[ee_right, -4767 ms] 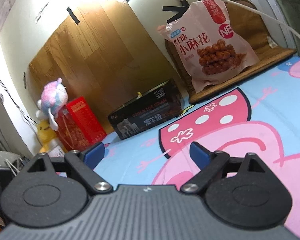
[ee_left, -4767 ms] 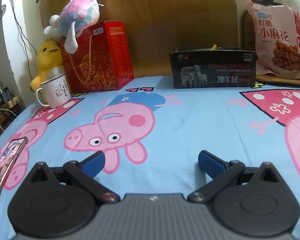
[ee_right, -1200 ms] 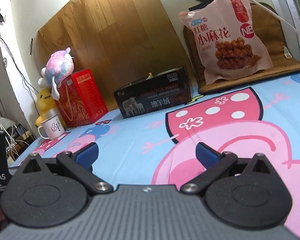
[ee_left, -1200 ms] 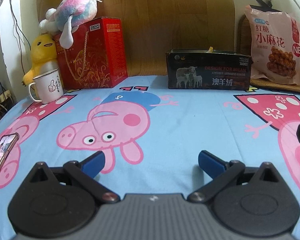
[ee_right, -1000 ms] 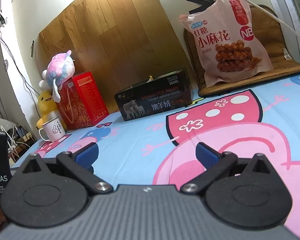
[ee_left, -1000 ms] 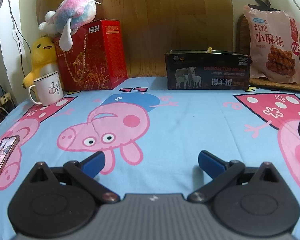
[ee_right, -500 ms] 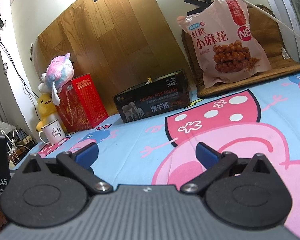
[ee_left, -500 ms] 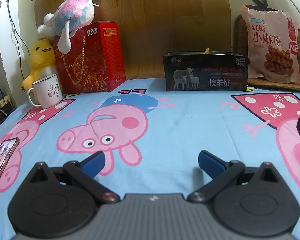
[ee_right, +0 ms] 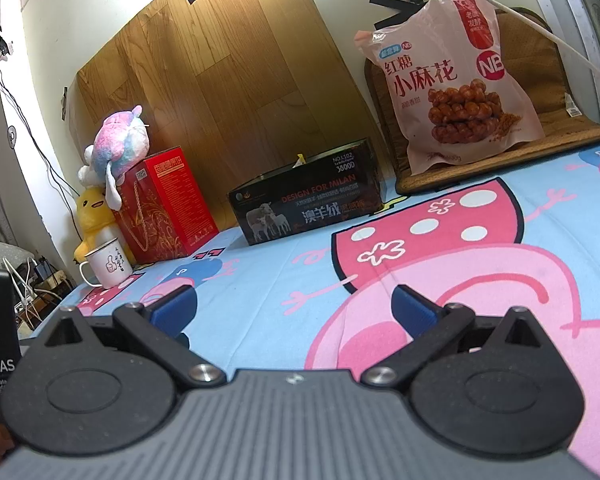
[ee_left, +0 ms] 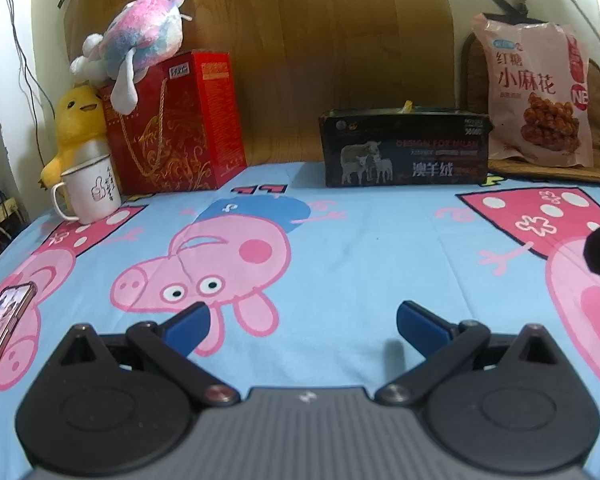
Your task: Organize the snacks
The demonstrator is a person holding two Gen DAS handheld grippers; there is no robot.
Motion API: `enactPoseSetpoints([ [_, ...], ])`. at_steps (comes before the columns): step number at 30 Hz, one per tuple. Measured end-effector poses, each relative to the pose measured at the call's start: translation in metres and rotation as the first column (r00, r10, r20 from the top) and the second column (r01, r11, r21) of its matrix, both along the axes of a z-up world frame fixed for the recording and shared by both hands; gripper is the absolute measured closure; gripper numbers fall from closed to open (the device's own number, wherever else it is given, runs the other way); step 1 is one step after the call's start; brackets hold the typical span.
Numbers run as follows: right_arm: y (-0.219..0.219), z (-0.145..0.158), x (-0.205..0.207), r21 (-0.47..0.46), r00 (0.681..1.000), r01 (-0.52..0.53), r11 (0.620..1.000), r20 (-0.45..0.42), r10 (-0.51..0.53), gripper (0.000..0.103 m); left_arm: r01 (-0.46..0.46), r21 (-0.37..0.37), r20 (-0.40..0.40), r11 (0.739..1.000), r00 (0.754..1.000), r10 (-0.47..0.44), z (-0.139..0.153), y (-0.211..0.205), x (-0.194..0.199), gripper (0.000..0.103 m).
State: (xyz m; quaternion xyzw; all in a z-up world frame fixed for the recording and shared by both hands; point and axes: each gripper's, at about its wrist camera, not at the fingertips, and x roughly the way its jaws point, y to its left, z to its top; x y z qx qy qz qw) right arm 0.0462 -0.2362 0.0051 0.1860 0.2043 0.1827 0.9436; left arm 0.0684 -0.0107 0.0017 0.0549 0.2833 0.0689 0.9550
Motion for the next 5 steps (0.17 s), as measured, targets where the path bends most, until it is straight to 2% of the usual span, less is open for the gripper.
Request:
enactPoseSetpoints([
  [5, 0.0015, -0.0003, -0.0007, -0.001, 1.000, 0.001, 1.000, -0.001, -0.001, 0.000, 0.013, -0.002, -0.002, 1.000, 1.000, -0.013, 0.0000, -0.0015, 0.0002, 0.000],
])
